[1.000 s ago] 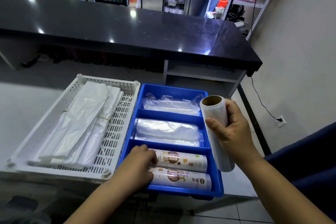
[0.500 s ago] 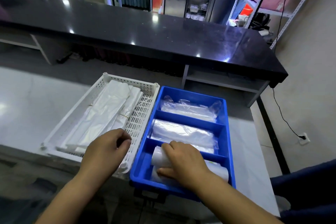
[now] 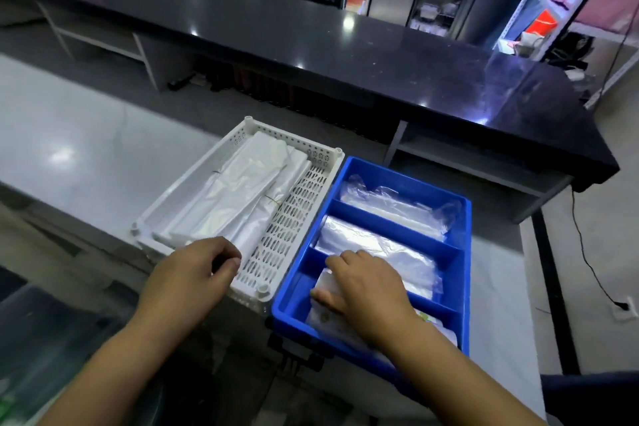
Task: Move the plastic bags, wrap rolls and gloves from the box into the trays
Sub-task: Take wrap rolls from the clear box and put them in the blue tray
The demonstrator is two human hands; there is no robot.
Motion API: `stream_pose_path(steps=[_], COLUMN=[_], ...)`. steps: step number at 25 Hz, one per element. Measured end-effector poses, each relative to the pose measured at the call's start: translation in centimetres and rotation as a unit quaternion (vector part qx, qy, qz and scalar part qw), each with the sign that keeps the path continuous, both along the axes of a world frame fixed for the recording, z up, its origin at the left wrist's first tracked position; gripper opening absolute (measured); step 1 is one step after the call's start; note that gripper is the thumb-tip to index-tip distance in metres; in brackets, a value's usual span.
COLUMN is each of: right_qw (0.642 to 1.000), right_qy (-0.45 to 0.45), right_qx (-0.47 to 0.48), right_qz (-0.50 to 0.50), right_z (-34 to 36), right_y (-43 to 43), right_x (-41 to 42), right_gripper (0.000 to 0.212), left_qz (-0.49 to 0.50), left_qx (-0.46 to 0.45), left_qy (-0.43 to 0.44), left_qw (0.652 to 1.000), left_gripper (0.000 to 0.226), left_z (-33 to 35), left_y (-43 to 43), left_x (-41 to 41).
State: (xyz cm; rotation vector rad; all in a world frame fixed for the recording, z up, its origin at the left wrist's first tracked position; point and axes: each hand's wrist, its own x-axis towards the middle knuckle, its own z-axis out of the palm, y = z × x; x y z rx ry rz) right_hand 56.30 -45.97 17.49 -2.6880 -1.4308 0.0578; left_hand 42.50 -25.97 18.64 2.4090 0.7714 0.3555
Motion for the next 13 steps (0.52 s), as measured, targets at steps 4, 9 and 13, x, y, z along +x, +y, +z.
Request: stream_pose_path(steps=[4, 9, 13], right_qw=[0.997, 0.985, 0.971], right_qy=[-0.039, -0.095, -0.089], right_qx=[0.019, 0.002, -0.016], right_qz=[0.058, 0.146, 0.220], right_z=[2.3, 3.9, 3.3], right_y=[3.4, 10.7, 19.4], right_x=[-0.6, -4.0, -10.9], right_gripper=[0.031, 0.028, 0.029], left_qz=[0.036, 0.131, 0.203], left_qx=[0.042, 0.082, 0.061], left_qy=[-0.023, -0.021, -0.016], left_qw=[0.998, 0.988, 0.977], left_gripper=[0.013, 0.007, 0.006], left_z=[1.5, 2.6, 1.7], left_y=[3.4, 9.1, 14.5], left_x=[-5.0, -13.4, -23.4])
